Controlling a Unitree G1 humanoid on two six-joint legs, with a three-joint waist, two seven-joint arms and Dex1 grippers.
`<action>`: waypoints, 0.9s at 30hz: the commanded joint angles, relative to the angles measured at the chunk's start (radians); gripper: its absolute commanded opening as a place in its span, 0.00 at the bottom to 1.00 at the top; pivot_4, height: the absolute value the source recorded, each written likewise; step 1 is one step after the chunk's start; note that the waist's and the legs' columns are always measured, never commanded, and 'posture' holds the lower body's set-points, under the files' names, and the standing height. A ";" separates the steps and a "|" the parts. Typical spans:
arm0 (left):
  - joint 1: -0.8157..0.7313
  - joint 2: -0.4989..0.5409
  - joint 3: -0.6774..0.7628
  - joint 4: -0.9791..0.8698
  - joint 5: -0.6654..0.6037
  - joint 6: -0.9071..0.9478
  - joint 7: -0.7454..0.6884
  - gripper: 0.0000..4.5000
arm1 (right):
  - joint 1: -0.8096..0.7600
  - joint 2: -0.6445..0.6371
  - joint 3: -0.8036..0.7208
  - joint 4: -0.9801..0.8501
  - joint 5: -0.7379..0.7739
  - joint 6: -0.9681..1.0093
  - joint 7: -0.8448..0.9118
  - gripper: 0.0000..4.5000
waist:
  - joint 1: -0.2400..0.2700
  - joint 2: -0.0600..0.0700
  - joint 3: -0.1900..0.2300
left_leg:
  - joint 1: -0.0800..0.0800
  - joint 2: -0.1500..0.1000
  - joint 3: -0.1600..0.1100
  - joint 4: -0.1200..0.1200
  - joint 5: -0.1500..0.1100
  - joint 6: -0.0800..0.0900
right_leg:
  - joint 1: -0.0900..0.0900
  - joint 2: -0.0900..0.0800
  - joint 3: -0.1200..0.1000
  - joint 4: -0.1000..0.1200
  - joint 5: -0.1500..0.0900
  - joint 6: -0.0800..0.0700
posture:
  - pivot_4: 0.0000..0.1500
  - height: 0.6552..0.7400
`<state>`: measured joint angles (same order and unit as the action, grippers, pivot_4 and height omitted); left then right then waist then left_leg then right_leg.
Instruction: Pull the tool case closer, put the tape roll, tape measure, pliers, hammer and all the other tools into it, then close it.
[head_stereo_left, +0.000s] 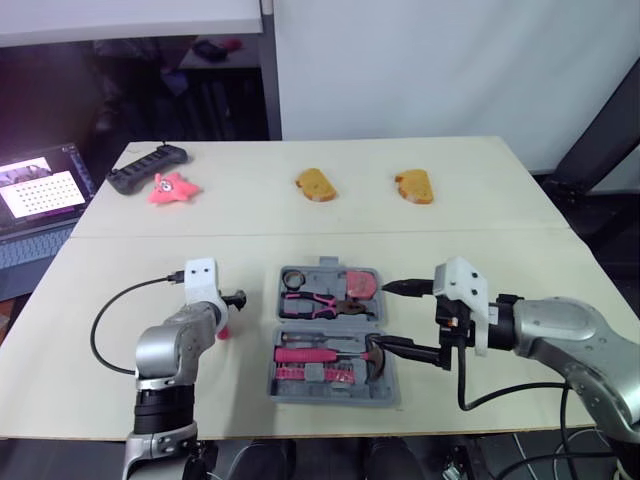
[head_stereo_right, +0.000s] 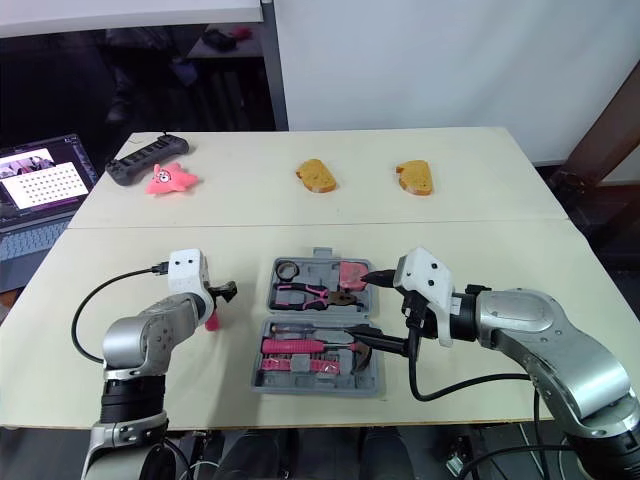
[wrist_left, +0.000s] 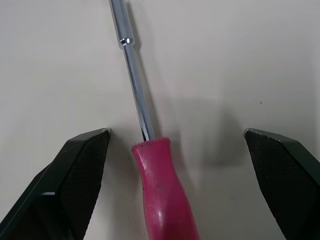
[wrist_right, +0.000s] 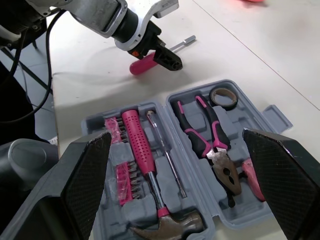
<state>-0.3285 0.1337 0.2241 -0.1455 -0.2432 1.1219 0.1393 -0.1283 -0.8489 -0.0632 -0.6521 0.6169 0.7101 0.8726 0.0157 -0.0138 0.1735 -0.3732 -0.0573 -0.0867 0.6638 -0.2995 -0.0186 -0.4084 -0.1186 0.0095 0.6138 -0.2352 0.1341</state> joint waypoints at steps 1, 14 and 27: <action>0.020 -0.009 0.014 0.024 0.005 0.017 -0.009 0.70 | -0.014 -0.002 -0.028 -0.021 0.024 -0.002 -0.007 1.00 | 0.000 0.000 0.000 | 0.000 0.000 0.000 0.000 0.000 0.000 | 0.000 0.000 0.000 0.000 0.000 0.000 | 1.00 1.00; 0.062 -0.027 0.011 -0.062 0.032 0.029 -0.017 0.09 | -0.044 -0.003 -0.020 -0.010 0.029 0.010 -0.031 1.00 | 0.000 0.000 0.000 | 0.000 0.000 0.000 0.000 0.000 0.000 | 0.000 -0.001 0.000 -0.001 0.000 0.000 | 1.00 1.00; 0.055 0.583 -0.234 -0.300 -0.109 -0.155 -0.722 0.09 | 0.020 -0.013 -0.098 -0.057 0.071 0.056 -0.082 1.00 | -0.004 -0.003 0.005 | -0.003 0.001 0.001 -0.001 0.000 0.000 | -0.003 0.000 0.000 -0.001 -0.001 -0.002 | 1.00 1.00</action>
<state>-0.2706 0.6747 0.0161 -0.3897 -0.3009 0.9880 -0.4559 -0.1106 -0.8494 -0.1238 -0.6649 0.6640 0.7698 0.7925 0.0121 -0.0166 0.1782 -0.3758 -0.0561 -0.0856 0.6624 -0.2994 -0.0190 -0.4117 -0.1190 0.0101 0.6124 -0.2368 0.1308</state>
